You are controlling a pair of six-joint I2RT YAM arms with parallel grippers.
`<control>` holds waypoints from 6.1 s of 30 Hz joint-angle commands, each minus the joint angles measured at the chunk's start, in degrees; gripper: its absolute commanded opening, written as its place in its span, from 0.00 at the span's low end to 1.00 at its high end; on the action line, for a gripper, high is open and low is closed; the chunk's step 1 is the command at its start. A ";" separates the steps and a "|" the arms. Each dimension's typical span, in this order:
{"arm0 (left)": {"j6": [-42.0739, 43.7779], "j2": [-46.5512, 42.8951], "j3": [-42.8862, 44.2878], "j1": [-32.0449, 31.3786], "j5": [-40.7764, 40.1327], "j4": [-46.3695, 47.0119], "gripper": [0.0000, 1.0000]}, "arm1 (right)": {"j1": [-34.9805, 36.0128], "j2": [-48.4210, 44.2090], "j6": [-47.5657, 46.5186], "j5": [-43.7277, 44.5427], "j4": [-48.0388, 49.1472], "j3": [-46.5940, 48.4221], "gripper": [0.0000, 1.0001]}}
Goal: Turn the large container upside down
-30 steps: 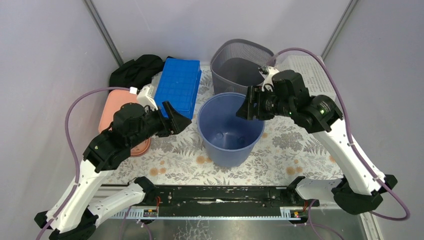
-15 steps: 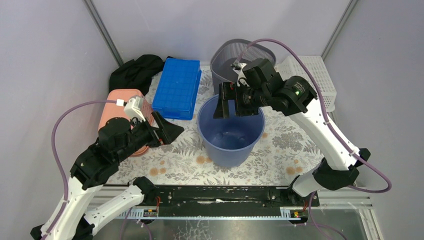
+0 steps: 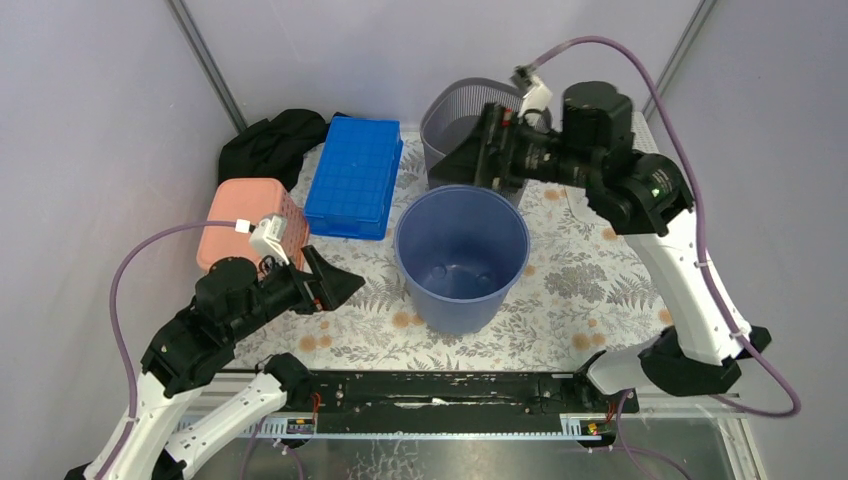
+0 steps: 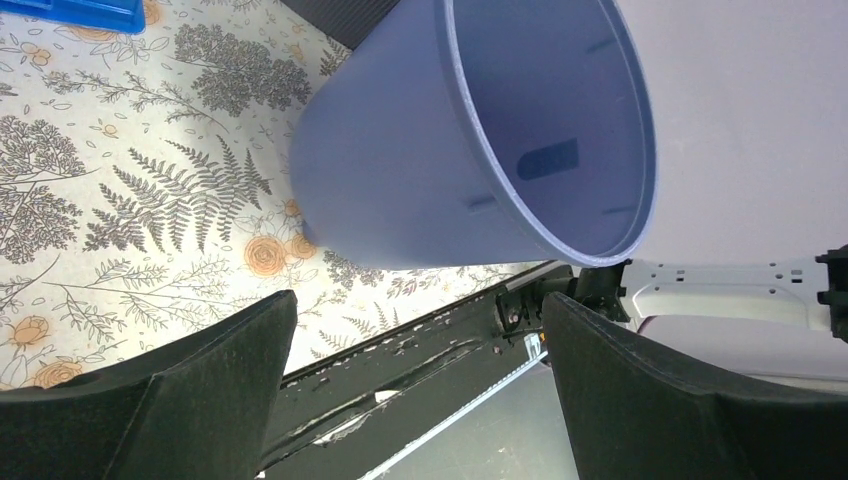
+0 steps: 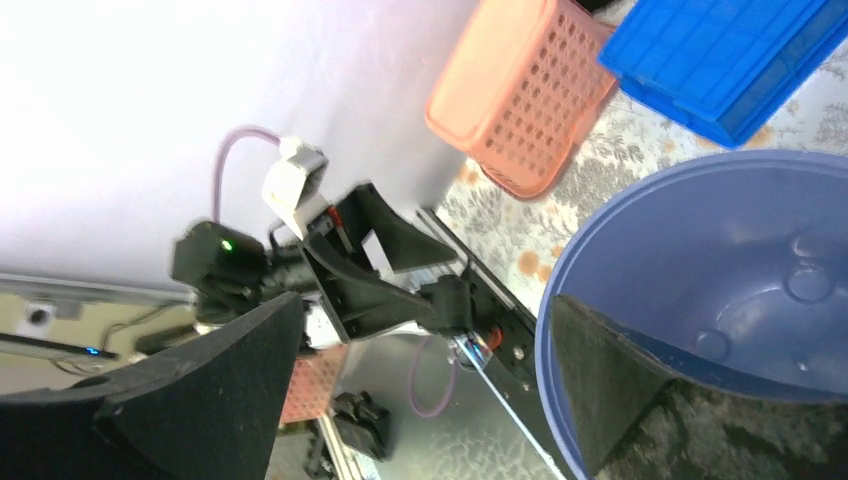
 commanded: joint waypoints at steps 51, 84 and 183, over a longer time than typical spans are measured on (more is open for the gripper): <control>1.15 -1.02 -5.61 -0.26 8.10 7.64 1.00 | -20.91 -2.58 23.13 -31.75 46.44 -2.16 1.00; -1.32 0.82 -3.13 -0.28 2.26 2.36 1.00 | 9.58 5.01 1.33 17.78 -9.12 -9.94 0.85; -4.91 -6.47 9.28 -0.26 0.80 -5.87 1.00 | 8.39 -23.28 21.07 5.93 34.69 -49.02 0.00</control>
